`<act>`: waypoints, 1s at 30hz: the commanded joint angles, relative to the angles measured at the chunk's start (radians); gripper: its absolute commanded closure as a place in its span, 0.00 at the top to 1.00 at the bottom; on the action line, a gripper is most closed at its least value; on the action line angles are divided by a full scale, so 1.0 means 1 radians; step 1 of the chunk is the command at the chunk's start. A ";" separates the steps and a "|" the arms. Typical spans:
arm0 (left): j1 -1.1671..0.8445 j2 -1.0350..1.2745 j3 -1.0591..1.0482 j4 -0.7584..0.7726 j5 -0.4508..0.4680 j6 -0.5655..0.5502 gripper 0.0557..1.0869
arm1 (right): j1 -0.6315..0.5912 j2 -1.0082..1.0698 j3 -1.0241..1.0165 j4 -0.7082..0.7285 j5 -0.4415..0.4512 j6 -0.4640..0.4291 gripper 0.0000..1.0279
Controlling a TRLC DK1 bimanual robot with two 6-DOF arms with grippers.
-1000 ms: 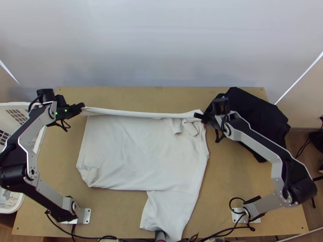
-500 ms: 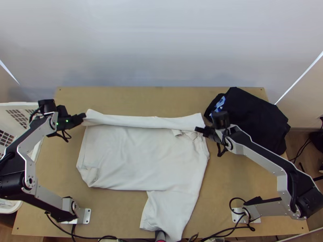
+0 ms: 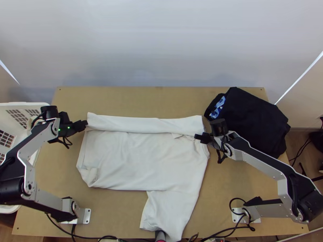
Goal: Fold the t-shirt
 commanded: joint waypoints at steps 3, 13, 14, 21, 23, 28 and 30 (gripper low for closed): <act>0.024 -0.146 -0.032 -0.037 -0.011 0.085 0.96 | -0.015 -0.081 -0.016 -0.121 0.002 -0.016 0.73; 0.020 -0.431 -0.072 -0.502 0.072 0.671 0.96 | -0.071 -0.188 -0.006 -0.324 -0.019 -0.007 0.78; 0.004 -0.431 -0.076 -0.632 0.078 0.808 0.96 | -0.062 -0.193 0.000 -0.355 -0.051 0.001 0.78; 0.004 -0.652 -0.224 -0.792 0.122 1.283 0.96 | -0.001 -0.254 0.002 -0.390 -0.140 0.022 0.77; 0.000 -0.646 -0.220 -0.854 0.122 1.357 0.96 | 0.004 -0.268 0.002 -0.393 -0.162 0.024 0.77; 0.017 -0.482 -0.133 -1.066 0.153 1.365 0.96 | 0.025 -0.316 0.000 -0.445 -0.274 0.057 0.70; 0.021 -0.466 -0.133 -1.072 0.159 1.360 0.96 | 0.030 -0.319 -0.009 -0.506 -0.366 0.100 0.68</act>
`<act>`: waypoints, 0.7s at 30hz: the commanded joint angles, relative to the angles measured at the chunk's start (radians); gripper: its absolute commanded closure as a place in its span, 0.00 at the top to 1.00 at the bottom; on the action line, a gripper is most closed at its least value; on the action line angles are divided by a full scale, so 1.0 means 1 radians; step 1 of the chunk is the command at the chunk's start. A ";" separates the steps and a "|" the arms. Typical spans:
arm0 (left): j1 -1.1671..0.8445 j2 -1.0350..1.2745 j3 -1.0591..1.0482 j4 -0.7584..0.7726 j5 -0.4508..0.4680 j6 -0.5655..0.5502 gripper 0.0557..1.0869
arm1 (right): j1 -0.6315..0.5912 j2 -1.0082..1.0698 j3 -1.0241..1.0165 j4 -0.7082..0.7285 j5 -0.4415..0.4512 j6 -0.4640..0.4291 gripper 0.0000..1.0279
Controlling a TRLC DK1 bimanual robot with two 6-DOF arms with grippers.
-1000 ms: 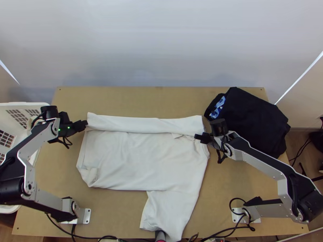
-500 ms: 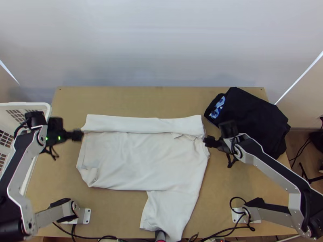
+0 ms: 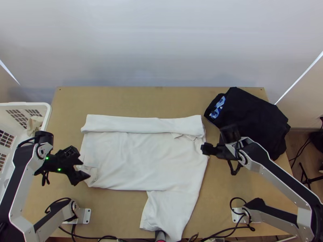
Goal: Fold the t-shirt
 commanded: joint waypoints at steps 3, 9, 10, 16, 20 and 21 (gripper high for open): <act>0.019 0.059 0.014 -0.172 0.045 0.088 0.96 | 0.061 -0.027 -0.044 -0.216 -0.259 0.128 0.68; 0.024 0.101 0.003 -0.169 0.062 0.108 0.96 | 0.184 -0.007 -0.075 -0.379 -0.265 0.145 0.69; 0.025 0.114 0.002 -0.169 0.068 0.117 0.96 | 0.202 0.000 -0.084 -0.397 -0.261 0.145 0.75; 0.016 0.137 -0.058 -0.023 0.051 0.175 0.96 | 0.355 0.079 -0.060 -0.456 -0.262 0.141 0.90; 0.027 0.257 -0.010 -0.001 0.022 0.192 0.96 | 0.424 0.057 -0.040 -0.476 -0.262 0.121 0.82; 0.036 0.282 0.002 0.000 0.022 0.206 0.96 | 0.440 0.039 -0.040 -0.477 -0.262 0.108 0.79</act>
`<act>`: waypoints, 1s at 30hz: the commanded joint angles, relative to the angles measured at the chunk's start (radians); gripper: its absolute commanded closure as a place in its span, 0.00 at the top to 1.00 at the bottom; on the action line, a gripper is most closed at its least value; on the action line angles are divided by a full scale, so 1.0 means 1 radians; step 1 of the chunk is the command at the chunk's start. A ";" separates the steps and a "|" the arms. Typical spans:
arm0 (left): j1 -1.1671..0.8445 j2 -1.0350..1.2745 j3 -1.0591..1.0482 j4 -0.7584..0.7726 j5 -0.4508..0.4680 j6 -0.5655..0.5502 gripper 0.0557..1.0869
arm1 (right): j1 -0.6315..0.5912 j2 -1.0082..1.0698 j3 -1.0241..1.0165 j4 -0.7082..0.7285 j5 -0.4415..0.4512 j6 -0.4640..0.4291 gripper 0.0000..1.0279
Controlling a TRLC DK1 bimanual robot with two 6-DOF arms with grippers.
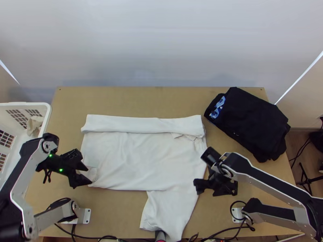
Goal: Fold the t-shirt
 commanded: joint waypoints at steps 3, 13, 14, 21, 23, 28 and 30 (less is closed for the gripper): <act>0.020 0.160 0.061 0.062 -0.020 0.048 0.95 | 0.137 -0.053 0.018 -0.052 -0.006 -0.036 0.67; -0.031 0.189 0.044 0.128 -0.012 0.017 0.95 | 0.218 0.013 -0.011 0.049 -0.012 -0.028 0.55; -0.032 0.189 0.044 0.128 -0.014 0.017 0.95 | 0.220 0.028 -0.008 0.068 -0.012 -0.028 0.55; -0.046 0.206 0.053 0.147 -0.014 -0.009 0.95 | 0.247 0.104 -0.002 0.186 -0.015 -0.014 0.55; -0.051 0.209 0.053 0.148 -0.014 -0.011 0.95 | 0.257 0.117 -0.004 0.209 -0.018 -0.001 0.55; -0.060 0.220 0.056 0.150 -0.014 -0.014 0.95 | 0.286 0.131 -0.011 0.232 -0.035 0.015 0.51; -0.068 0.225 0.059 0.156 -0.015 -0.028 0.95 | 0.298 0.133 -0.007 0.232 -0.038 0.021 0.51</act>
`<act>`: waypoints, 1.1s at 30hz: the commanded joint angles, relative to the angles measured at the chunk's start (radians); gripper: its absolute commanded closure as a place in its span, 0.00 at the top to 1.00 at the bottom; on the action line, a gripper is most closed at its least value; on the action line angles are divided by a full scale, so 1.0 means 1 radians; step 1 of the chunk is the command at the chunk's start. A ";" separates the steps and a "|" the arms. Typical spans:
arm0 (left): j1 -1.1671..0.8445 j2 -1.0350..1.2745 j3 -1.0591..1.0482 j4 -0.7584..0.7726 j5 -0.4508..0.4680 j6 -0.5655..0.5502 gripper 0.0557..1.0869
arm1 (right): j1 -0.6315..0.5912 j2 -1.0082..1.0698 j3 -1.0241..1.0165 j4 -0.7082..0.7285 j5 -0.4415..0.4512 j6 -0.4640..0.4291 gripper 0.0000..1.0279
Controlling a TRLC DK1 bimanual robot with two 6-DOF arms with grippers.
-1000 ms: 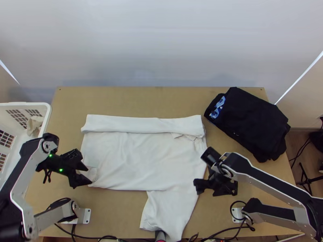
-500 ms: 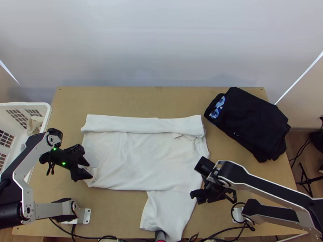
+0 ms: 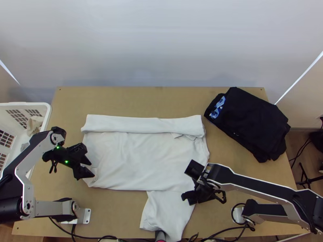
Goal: Fold the t-shirt
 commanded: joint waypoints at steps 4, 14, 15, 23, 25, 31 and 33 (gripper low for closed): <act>-0.026 0.020 0.011 0.013 -0.002 -0.027 0.95 | 0.045 0.019 0.010 0.023 -0.023 0.025 0.51; -0.025 0.023 0.012 0.013 -0.005 -0.032 0.95 | 0.074 0.066 0.005 0.019 -0.072 0.026 0.51; -0.022 0.023 0.012 0.013 -0.005 -0.032 0.95 | 0.076 0.071 0.007 0.019 -0.078 0.025 0.51; 0.012 0.031 0.018 0.008 -0.005 -0.101 0.95 | 0.102 0.060 -0.004 0.036 -0.086 0.000 0.30; 0.032 0.031 0.018 0.008 0.003 -0.108 0.95 | 0.102 0.050 -0.009 0.045 -0.086 -0.011 0.29; 0.067 0.022 -0.005 0.007 0.004 -0.099 0.95 | 0.102 0.024 -0.012 0.088 -0.070 -0.029 0.03; 0.075 0.019 -0.005 0.005 0.004 -0.096 0.95 | 0.102 0.020 -0.012 0.088 -0.066 -0.031 0.03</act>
